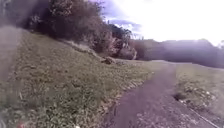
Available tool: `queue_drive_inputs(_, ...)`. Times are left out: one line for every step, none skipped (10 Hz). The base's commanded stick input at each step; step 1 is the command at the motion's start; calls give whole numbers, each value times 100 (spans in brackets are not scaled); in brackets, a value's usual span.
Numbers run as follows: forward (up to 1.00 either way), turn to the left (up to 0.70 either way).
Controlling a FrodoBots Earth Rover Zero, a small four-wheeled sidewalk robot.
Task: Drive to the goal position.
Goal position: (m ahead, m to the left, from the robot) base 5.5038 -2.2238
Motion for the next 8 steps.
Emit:
queue_drive_inputs(79, -34)
queue_drive_inputs(70, -35)
queue_drive_inputs(70, -35)
queue_drive_inputs(70, -35)
queue_drive_inputs(70, -35)
queue_drive_inputs(70, -35)
queue_drive_inputs(70, -35)
queue_drive_inputs(70, -35)
